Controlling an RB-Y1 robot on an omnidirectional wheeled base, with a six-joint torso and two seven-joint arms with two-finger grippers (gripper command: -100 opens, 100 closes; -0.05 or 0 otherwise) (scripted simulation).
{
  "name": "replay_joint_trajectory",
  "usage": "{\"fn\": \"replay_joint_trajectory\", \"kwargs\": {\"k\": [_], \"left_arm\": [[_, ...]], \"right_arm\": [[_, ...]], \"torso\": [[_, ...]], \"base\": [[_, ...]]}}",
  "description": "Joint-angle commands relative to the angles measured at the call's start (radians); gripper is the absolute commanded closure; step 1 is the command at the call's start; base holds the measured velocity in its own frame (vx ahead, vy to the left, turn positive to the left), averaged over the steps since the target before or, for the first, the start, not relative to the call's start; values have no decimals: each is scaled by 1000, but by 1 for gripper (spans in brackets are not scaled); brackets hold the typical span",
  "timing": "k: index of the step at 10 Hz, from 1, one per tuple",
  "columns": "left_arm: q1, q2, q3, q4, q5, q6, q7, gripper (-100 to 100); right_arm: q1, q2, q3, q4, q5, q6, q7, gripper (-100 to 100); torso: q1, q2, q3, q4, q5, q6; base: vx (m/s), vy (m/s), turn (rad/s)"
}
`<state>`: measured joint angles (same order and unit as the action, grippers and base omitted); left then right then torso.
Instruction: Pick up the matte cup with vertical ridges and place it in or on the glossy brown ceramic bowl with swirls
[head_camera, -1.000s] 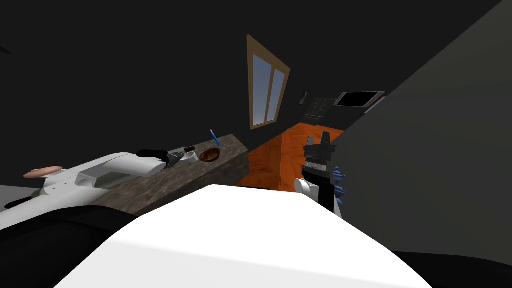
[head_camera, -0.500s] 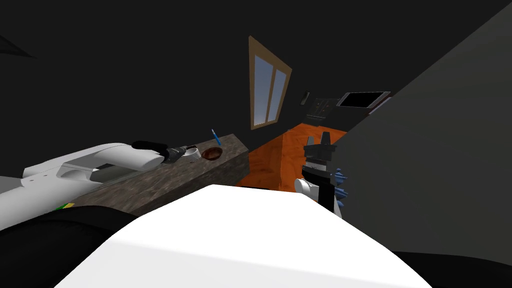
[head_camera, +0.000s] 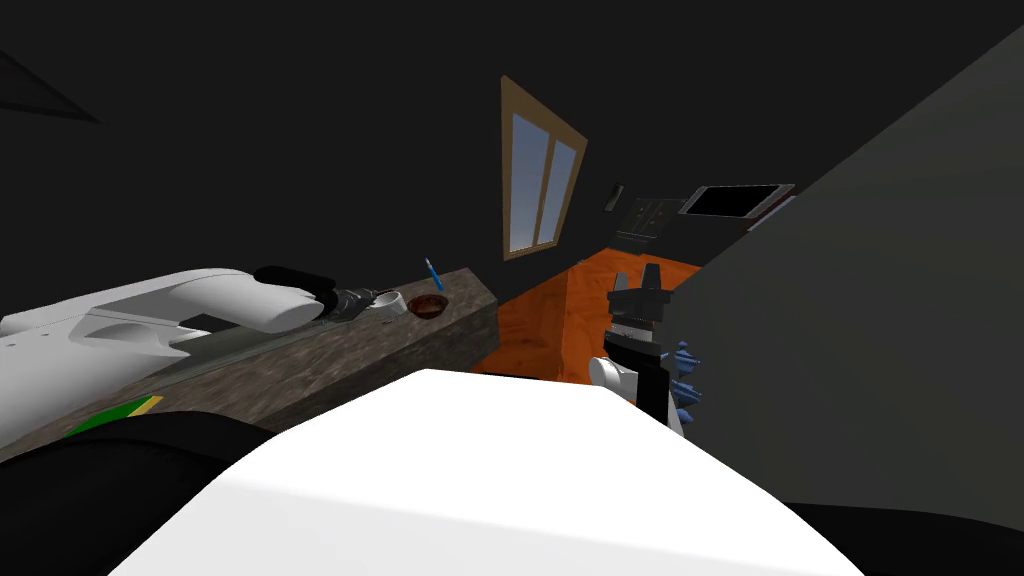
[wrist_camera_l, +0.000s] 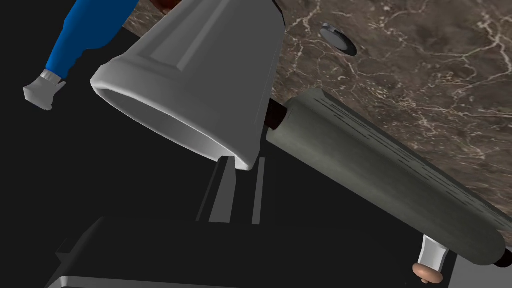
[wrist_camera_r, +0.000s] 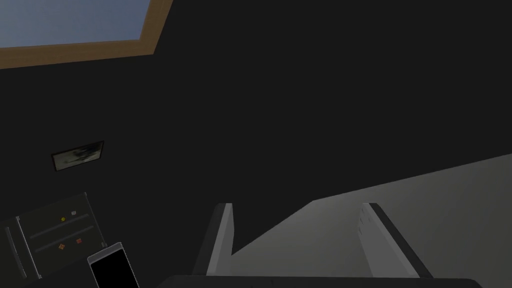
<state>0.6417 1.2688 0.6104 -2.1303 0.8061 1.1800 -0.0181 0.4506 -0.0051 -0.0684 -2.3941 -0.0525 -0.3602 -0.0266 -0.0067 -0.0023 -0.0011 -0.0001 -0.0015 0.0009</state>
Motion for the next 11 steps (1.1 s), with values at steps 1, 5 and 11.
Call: {"fn": "replay_joint_trajectory", "kwargs": {"k": [1,5,11], "left_arm": [[10,14,28,-31,39,39,12,100],[22,49,86,-80,127,135,50,100],[37,78,164,-122,232,280,122,100]], "right_arm": [[0,0,0,0,0,0,0,0],[0,0,0,0,0,0,0,0],[0,0,0,0,0,0,0,0]], "torso": [[0,0,0,0,0,0],[0,-3,-2,-1,0,0],[2,-7,-4,-2,1,-1]], "base": [[44,-20,34],[65,-24,44],[114,-17,44]]}}
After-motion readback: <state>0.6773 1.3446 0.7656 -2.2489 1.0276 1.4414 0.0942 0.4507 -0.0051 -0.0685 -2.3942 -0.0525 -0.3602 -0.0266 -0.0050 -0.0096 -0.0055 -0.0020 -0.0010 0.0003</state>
